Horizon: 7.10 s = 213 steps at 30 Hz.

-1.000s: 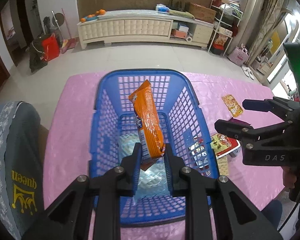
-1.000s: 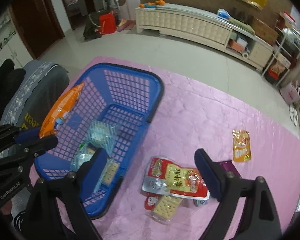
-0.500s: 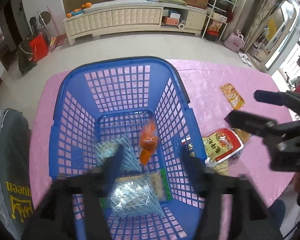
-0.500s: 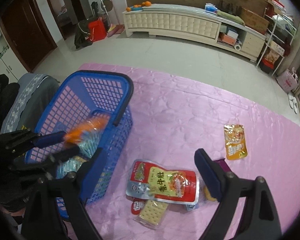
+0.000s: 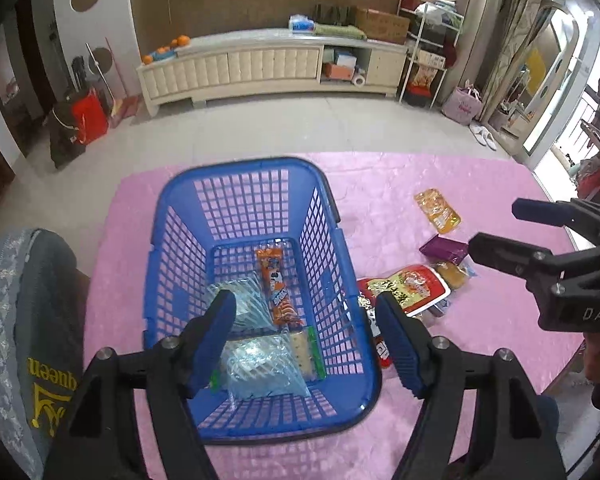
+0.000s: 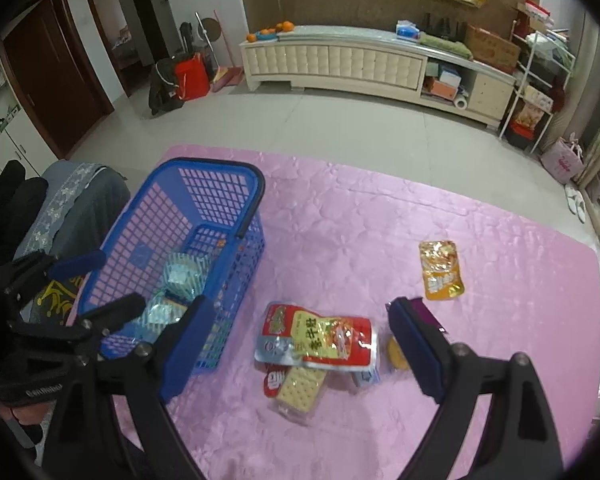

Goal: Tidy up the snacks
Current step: 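Withdraw both tools from the basket toward the remaining snacks, then grasp the large red-and-yellow pouch with the right tool, then grasp the clear cracker pack with the left tool while the right holds the red pouch, then carry the cracker pack and red pouch over the blue basket with both tools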

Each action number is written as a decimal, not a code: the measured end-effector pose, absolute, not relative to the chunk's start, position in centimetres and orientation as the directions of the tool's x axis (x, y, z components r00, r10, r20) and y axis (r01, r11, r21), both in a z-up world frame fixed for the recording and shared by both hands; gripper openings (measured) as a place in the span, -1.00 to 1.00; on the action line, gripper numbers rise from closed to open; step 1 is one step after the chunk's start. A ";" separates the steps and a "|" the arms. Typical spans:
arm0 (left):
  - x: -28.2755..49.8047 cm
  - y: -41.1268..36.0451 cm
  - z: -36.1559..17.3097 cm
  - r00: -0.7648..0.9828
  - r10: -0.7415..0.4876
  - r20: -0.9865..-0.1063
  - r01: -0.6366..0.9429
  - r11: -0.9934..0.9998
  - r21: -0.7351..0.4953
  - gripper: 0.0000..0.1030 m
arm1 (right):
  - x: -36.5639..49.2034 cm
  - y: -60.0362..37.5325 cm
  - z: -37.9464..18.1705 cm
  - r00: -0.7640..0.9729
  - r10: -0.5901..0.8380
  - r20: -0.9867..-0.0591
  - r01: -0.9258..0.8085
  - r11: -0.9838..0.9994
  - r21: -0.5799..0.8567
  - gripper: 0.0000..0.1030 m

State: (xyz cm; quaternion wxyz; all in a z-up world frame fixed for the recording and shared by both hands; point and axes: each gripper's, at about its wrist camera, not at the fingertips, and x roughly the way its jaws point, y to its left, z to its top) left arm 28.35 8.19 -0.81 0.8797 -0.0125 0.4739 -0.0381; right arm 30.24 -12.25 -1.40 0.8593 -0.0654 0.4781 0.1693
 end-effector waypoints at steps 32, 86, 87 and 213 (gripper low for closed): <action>22.8 -3.1 -0.2 0.605 -0.066 -0.794 0.141 0.990 0.025 0.52 | 25.0 -18.8 -2.5 0.467 0.185 -0.865 -0.479 0.875 -0.072 0.78; 24.7 -4.8 -15.7 0.486 0.096 -0.868 -0.315 0.946 -0.071 0.52 | 34.9 -11.1 -19.6 0.044 0.309 -0.950 -0.970 0.241 0.034 0.25; 24.8 -4.9 -15.8 0.487 0.093 -0.868 -0.312 0.947 -0.073 0.53 | 34.5 -11.8 -19.5 0.066 0.318 -0.946 -0.966 0.257 0.019 0.19; 24.5 19.4 -2.1 0.669 0.040 -0.742 -0.157 0.983 -0.089 -0.22 | 31.2 3.3 -5.7 0.534 0.310 -0.787 -0.622 0.774 -0.117 -0.05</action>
